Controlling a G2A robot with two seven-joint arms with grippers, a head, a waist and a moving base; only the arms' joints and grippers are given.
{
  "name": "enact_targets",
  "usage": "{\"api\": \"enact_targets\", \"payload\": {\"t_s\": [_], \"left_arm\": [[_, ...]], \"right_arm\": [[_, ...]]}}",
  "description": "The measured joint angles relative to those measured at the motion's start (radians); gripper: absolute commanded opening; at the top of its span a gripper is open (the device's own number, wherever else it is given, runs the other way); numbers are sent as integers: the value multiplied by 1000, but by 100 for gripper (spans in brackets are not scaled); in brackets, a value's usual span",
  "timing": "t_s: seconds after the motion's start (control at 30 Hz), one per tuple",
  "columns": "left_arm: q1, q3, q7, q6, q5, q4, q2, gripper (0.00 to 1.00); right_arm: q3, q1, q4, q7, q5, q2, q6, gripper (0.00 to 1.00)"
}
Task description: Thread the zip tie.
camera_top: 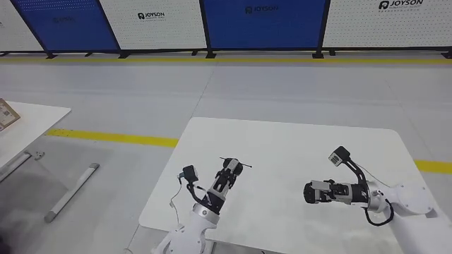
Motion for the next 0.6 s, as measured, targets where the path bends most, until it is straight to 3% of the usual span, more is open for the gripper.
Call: {"api": "enact_targets", "payload": {"t_s": [0.1, 0.23, 0.43, 0.6], "left_arm": [[19, 1, -15, -41, -21, -48, 1, 0], [38, 7, -102, -31, -71, -77, 5, 0], [36, 7, -102, -27, -71, -73, 5, 0], [7, 27, -114, 30, -17, -24, 4, 0]], "right_arm": [[0, 0, 0, 0, 0, 0, 0, 100], [0, 0, 0, 0, 0, 0, 0, 100], [0, 0, 0, 0, 0, 0, 0, 100], [0, 0, 0, 0, 0, 0, 0, 100]]}}
